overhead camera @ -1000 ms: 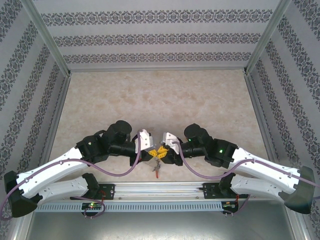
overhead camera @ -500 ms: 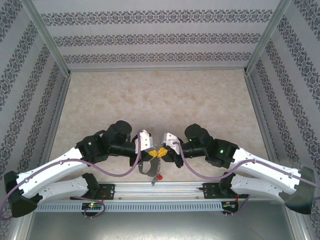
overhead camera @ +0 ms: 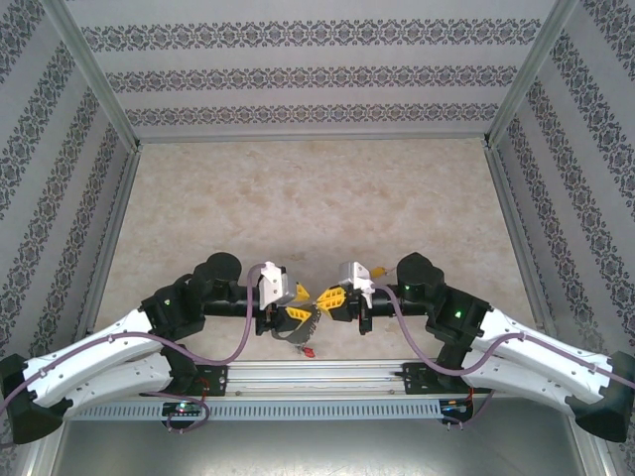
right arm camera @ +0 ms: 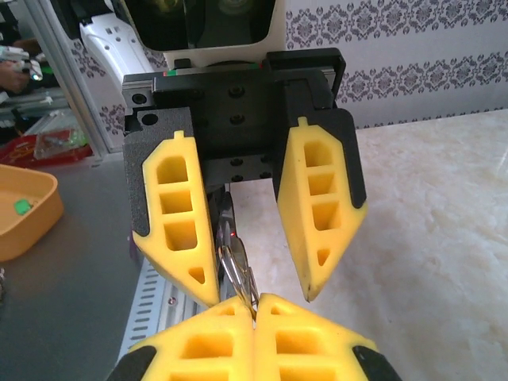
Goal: Put the keys on the keyring
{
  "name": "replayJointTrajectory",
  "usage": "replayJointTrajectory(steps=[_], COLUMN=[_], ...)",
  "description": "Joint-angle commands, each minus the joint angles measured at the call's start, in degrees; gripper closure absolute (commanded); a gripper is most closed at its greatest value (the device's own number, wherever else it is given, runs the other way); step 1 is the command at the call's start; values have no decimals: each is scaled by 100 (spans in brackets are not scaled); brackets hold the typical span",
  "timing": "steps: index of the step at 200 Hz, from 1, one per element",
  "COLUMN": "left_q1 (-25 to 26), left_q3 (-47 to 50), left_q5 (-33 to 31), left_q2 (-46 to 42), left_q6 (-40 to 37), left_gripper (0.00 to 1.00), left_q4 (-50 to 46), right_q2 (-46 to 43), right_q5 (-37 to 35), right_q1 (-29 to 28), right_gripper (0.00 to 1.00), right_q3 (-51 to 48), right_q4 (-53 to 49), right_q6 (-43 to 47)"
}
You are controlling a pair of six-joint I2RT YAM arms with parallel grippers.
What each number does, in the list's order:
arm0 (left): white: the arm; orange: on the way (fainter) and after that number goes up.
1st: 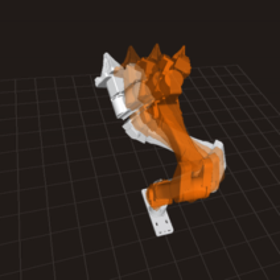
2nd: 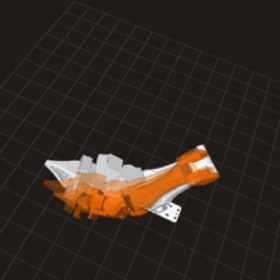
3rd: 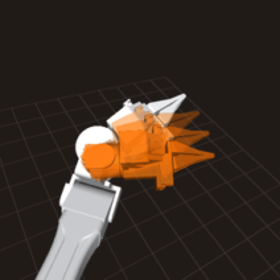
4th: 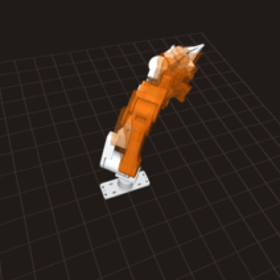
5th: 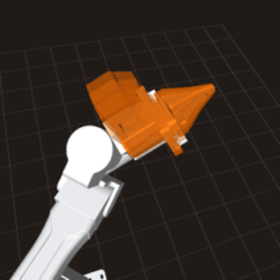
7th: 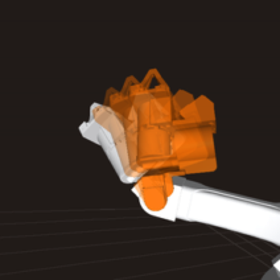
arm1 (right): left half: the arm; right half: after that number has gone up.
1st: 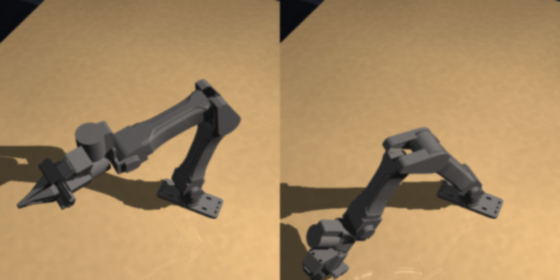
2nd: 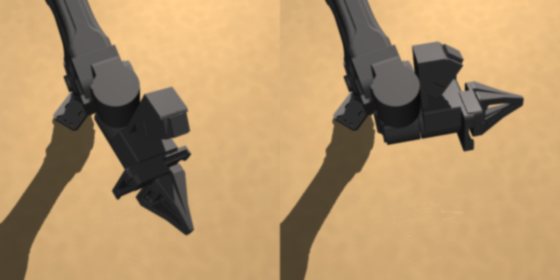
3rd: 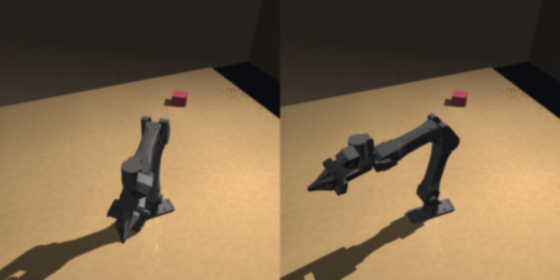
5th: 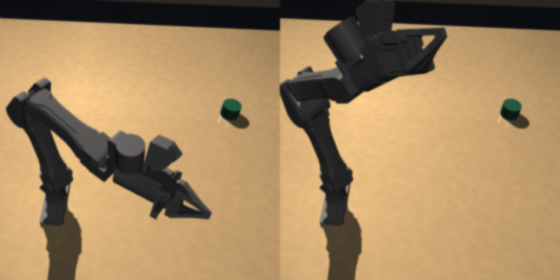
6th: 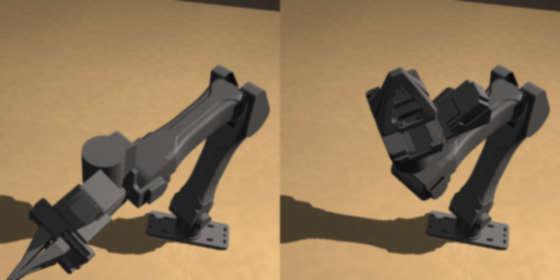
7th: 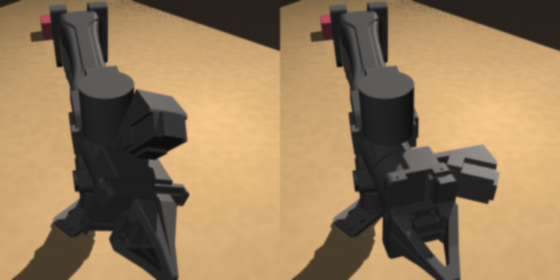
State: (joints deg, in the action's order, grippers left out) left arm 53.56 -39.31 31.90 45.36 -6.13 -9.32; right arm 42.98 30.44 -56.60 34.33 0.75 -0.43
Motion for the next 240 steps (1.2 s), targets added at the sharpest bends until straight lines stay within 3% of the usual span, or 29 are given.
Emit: replayJointTrajectory(steps=[1,56,129,165,181,220,236,240], left_q1=[57,58,49,41,40,40,40,40], left_q3=[68,235,388,406,413,402,326,308], left_q5=[193,230,98,55,38,2,-87,-111], left_q2=[7,26,-191,-234,-278,-397,-389,-383], left_q6=[136,187,122,69,59,-27,-121,-148], left_gripper=[62,78,76,88,100,100,100,100], left_q4=[796,1108,1149,1107,1109,966,790,748], right_q2=[-94,-13,52,36,59,39,19,5], right_q5=[208,156,364,353,366,299,182,141], right_q1=[35,96,316,315,316,316,308,306], right_gripper=[100,100,100,100,100,100,100,96], right_q3=[-172,-461,-743,-834,-831,-880,-747,-684], right_q4=[713,1470,2390,2594,2603,2606,2144,1954], right_q6=[-248,-539,-1050,-1174,-1197,-1202,-1038,-981])
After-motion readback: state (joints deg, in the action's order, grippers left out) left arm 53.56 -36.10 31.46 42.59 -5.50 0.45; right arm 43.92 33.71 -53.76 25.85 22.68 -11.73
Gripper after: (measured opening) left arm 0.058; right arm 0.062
